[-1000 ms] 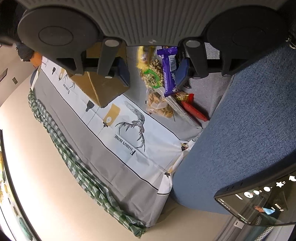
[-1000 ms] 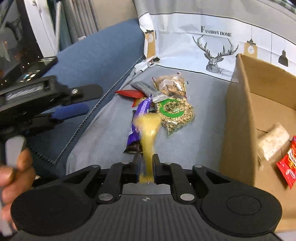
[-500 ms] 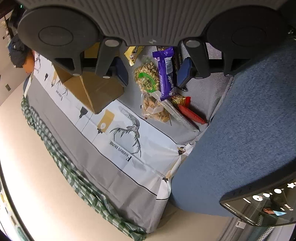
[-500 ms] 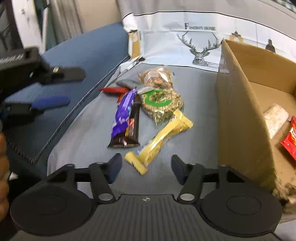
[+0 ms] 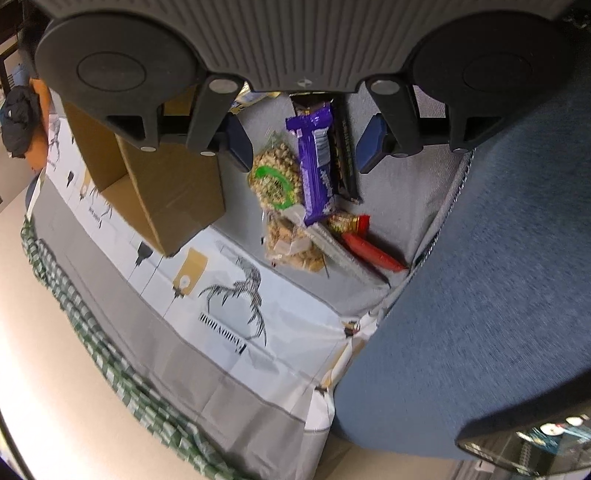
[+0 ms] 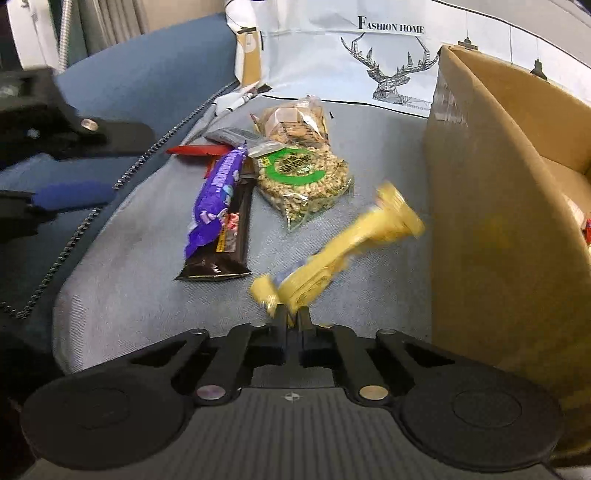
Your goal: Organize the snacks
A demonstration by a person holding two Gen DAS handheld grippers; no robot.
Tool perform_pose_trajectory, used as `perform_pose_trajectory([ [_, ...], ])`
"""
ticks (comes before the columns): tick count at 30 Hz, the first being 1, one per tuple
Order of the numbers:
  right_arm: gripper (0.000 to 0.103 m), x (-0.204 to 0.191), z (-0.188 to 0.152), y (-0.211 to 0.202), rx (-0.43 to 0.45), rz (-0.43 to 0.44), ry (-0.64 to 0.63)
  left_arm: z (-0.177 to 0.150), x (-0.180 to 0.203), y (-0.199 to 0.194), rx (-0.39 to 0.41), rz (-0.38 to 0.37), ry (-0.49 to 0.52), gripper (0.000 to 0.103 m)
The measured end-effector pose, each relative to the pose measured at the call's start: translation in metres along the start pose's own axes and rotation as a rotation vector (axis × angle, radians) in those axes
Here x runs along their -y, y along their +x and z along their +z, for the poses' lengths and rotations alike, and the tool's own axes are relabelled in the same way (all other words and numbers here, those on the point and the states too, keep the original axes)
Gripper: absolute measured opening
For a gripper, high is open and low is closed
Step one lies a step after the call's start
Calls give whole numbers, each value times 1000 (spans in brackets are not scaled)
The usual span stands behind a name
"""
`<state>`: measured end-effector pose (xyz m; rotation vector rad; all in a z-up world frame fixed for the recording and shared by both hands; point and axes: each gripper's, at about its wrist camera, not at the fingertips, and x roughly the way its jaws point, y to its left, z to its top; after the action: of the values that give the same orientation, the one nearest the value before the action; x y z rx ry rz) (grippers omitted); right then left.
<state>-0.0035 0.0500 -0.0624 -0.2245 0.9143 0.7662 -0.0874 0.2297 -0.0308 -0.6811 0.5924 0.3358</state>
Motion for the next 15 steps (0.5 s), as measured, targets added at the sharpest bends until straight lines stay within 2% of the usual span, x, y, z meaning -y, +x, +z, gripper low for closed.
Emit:
perform_pose_trajectory([
  [6,2,-9,-13,-23,-14,75,-57,1,-2,23,-85,27,-11,70],
  [12,6,-14,-21,-39,27,109,-106,3,5,40,-80,59,15,70],
  [15,28,-9,-16,-44,83,103,-65,1,15,49,-81,76,72,70],
])
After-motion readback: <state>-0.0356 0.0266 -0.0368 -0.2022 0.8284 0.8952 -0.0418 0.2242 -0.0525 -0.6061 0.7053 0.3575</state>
